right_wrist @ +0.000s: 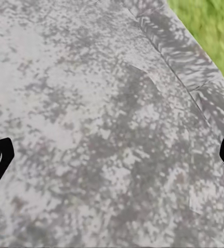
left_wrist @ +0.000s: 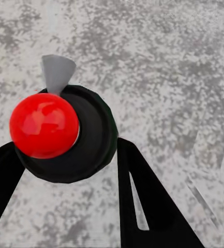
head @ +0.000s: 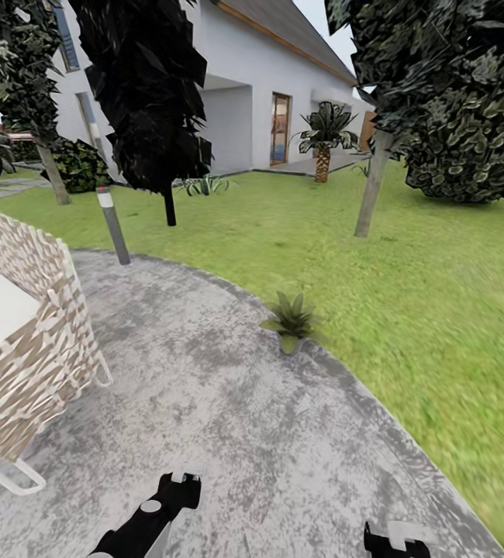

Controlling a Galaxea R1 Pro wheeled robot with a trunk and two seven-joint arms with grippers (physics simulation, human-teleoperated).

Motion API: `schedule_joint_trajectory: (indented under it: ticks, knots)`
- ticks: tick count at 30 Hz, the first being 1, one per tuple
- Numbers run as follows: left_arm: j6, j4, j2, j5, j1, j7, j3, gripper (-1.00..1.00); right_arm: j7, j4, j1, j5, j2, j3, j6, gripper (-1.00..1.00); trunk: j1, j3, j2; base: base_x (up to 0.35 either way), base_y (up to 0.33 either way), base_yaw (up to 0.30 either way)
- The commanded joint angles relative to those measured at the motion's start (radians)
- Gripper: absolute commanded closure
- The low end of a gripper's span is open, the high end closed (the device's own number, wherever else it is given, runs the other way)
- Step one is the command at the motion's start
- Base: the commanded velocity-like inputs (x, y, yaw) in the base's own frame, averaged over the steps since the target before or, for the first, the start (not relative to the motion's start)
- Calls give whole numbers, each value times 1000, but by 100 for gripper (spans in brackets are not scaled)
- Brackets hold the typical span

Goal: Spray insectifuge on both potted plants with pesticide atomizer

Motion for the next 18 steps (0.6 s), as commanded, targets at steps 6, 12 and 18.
schedule_joint_trajectory:
  ticks: [6, 12, 18]
  knots:
    - [-3, 0, 0, -10, -1, -1, 1, 100, -7, 0, -1, 8, 2, -6, -2, -100, 0, -1, 0, 339, 0, 0]
    - [-3, 0, 0, -10, -1, -1, 1, 100, -7, 0, -1, 7, 2, -6, -2, -100, 0, -1, 0, 339, 0, -25]
    - [-3, 0, 0, -10, -1, -1, 1, 100, -7, 0, -1, 7, 2, -6, -2, -100, 0, -1, 0, 330, 102, -231]
